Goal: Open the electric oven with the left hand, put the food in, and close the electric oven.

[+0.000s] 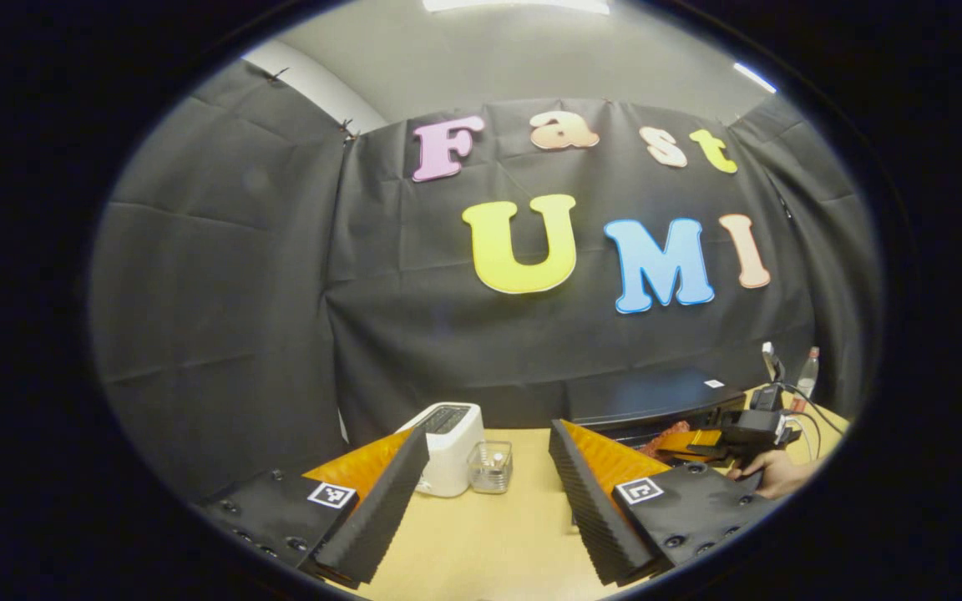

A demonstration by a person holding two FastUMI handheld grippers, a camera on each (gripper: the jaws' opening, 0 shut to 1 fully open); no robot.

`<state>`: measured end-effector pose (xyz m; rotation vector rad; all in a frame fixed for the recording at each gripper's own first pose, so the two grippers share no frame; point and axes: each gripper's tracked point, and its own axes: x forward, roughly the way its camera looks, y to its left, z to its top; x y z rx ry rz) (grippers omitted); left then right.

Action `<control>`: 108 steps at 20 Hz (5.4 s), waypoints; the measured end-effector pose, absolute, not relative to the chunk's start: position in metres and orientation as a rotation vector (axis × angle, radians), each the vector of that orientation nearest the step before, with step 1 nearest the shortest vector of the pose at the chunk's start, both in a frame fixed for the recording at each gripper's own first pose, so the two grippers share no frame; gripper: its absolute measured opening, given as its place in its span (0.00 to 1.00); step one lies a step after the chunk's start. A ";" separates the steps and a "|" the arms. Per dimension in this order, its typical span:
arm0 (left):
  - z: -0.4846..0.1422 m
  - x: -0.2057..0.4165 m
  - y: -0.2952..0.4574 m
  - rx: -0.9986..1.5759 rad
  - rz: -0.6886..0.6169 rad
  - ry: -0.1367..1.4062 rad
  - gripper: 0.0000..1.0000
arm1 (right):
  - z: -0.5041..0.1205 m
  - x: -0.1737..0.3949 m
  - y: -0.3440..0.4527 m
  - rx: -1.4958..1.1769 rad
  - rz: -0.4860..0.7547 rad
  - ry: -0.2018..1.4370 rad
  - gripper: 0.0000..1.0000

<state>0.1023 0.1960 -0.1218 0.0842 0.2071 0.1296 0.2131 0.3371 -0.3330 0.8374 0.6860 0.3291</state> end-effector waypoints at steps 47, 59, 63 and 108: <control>-0.418 0.098 -0.042 -0.104 -0.290 0.822 1.00 | -0.088 0.071 0.049 -0.085 0.010 0.138 0.98; -0.469 0.129 -0.049 -0.008 -0.287 0.911 0.98 | -0.092 0.066 0.002 -0.084 -0.131 0.166 0.98; -0.468 0.131 -0.050 -0.016 -0.248 0.896 0.94 | -0.094 0.067 -0.003 -0.081 -0.141 0.180 0.98; -0.061 0.001 -0.057 0.041 -0.081 0.117 0.93 | -0.040 0.002 -0.035 -0.022 0.133 0.061 0.95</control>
